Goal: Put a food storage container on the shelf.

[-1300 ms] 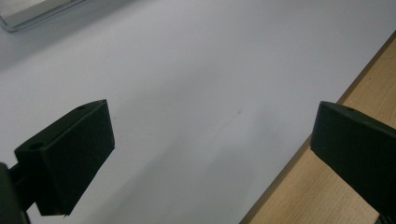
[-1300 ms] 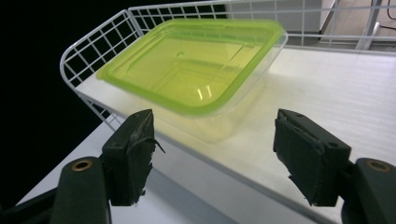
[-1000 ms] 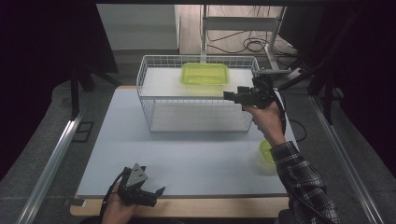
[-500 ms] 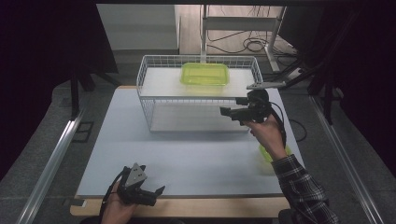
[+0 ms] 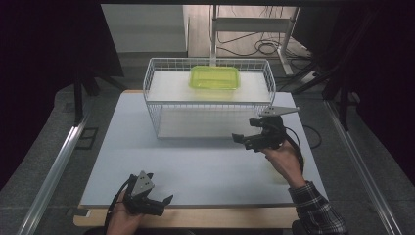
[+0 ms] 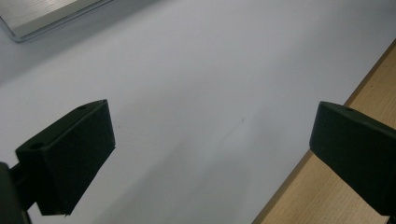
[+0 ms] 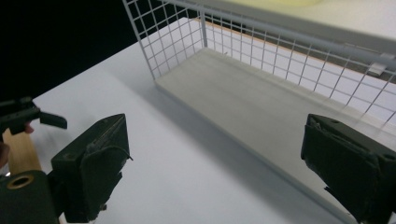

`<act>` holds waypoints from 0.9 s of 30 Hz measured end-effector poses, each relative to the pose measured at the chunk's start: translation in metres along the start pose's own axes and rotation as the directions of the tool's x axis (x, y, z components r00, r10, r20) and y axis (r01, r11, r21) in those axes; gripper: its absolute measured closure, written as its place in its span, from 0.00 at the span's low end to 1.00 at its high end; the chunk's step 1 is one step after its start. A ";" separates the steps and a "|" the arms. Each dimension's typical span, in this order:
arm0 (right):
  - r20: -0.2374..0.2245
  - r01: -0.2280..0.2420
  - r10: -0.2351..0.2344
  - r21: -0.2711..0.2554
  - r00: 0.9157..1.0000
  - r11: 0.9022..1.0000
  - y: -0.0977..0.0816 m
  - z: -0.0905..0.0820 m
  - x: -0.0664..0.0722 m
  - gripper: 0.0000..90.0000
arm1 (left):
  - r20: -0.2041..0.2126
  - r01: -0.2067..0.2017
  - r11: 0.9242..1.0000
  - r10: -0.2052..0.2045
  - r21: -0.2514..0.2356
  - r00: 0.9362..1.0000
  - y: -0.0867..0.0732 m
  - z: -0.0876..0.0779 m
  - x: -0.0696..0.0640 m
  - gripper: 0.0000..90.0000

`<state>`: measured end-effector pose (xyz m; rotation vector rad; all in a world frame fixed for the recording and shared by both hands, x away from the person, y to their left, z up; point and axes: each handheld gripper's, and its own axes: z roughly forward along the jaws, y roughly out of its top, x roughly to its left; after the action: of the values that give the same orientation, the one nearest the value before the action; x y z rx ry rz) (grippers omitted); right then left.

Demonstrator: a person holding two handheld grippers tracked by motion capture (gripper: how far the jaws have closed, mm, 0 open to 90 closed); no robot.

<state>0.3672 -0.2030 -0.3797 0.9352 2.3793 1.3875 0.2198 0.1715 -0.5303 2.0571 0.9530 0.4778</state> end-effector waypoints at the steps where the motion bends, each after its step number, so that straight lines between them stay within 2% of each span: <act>1: 0.000 0.004 -0.004 0.001 1.000 1.000 -0.002 -0.001 0.001 0.09 | 0.000 0.001 1.000 -0.001 0.000 1.000 0.000 0.000 0.000 0.00; 8: 0.013 0.034 -0.034 0.002 0.999 0.999 -0.023 -0.006 0.006 0.06 | -0.003 -0.002 1.000 0.002 0.019 1.000 0.000 0.001 -0.001 0.00; 13: 0.038 0.031 -0.030 -0.017 0.999 0.999 -0.041 -0.011 0.009 0.04 | -0.005 -0.012 0.999 0.012 0.034 1.000 0.001 0.001 -0.003 0.00; 17: 0.031 0.018 -0.017 -0.026 0.999 0.999 -0.053 -0.014 0.010 0.05 | -0.007 -0.001 0.999 0.002 0.036 1.000 0.002 0.001 -0.002 0.00; 22: 0.036 0.025 -0.025 -0.009 0.999 1.000 -0.064 -0.016 0.016 0.05 | -0.008 0.008 1.000 -0.008 0.028 1.000 0.002 -0.002 -0.003 0.00; 27: 0.050 0.033 -0.033 0.011 0.998 0.999 -0.077 -0.016 0.022 0.05 | 0.004 -0.001 0.999 0.001 0.036 1.000 0.002 -0.001 -0.004 0.00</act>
<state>0.3106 -0.2270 -0.4341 0.9183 2.3566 1.3252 0.2170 0.1681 -0.5277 2.0902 0.9649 0.4605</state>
